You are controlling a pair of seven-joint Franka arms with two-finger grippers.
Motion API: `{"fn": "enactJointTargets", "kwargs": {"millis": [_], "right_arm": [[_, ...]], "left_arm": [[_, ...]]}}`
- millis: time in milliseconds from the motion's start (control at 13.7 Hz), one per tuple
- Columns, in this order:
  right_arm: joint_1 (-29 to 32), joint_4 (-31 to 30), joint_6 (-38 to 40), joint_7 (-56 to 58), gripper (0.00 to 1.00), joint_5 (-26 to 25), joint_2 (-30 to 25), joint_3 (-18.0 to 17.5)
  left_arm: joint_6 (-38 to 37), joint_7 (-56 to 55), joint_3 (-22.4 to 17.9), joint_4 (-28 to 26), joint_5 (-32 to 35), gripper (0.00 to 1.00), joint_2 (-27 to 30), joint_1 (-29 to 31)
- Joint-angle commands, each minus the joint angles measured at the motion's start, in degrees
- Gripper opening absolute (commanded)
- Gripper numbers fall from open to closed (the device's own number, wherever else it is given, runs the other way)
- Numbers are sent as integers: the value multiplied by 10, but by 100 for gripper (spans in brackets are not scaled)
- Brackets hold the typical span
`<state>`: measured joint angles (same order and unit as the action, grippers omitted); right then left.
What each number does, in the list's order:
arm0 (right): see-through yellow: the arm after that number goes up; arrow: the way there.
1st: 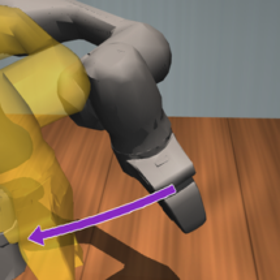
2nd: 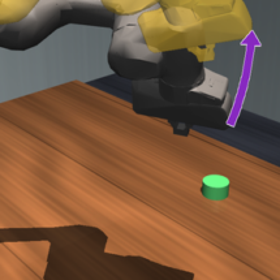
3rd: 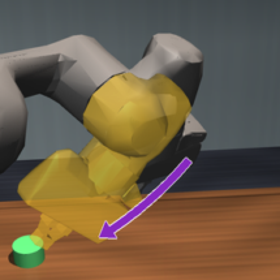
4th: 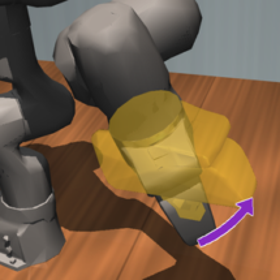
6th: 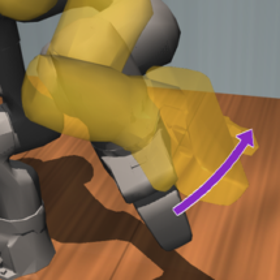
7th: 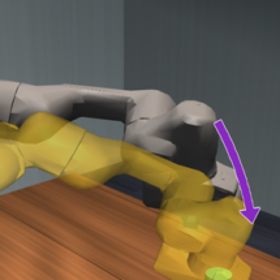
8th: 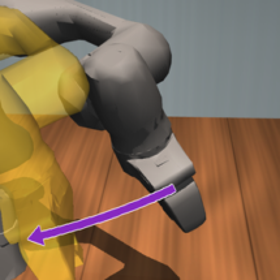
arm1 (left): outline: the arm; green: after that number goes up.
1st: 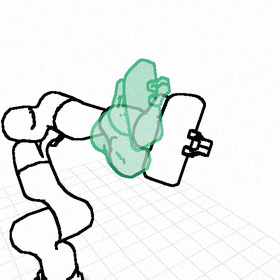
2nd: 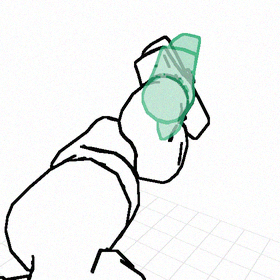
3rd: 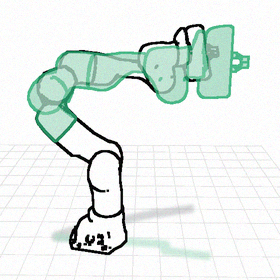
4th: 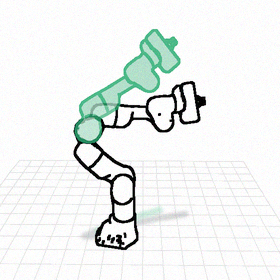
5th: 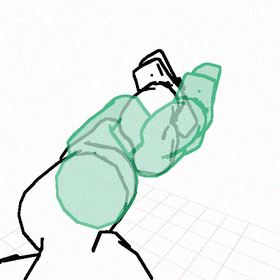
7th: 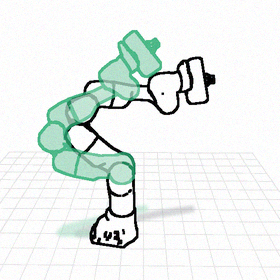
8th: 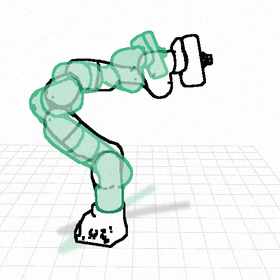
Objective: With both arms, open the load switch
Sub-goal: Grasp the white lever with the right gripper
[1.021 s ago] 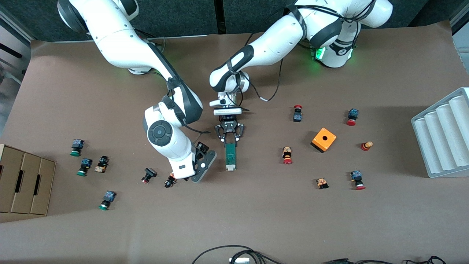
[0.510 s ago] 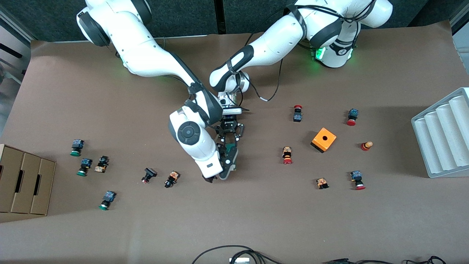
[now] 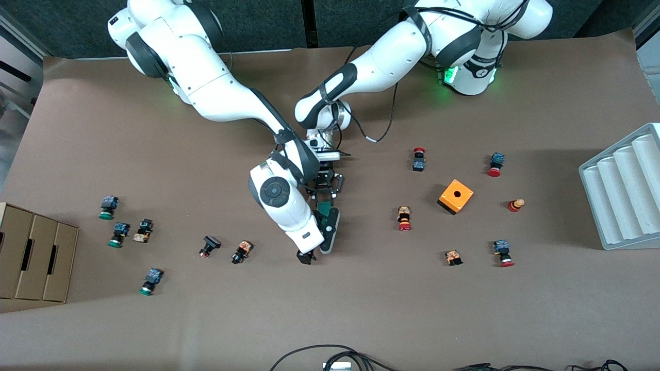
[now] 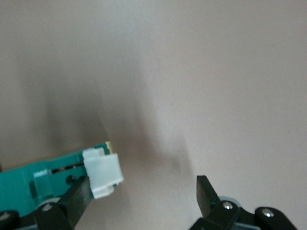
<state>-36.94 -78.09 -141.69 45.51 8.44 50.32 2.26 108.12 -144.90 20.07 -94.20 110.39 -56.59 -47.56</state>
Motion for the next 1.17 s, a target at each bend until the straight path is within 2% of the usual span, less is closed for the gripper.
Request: {"fn": "enactJointTargets", "kwargs": {"millis": [0,292,875,1093], "right_arm": [[-9,21,-10,13,98,14,14,5],[-15,20,-10,9,96,15,14,5],[-18,13,-10,10,86,17,14,5],[-19,11,-10,13,86,16,12,5]], "left_arm": [[12,0,-4,20,17,41,-18,-8],[12,0,-4,20,17,41,-18,-8],[12,0,-4,20,17,41,-18,-8],[12,0,-7,21,17,41,-18,-8]]}}
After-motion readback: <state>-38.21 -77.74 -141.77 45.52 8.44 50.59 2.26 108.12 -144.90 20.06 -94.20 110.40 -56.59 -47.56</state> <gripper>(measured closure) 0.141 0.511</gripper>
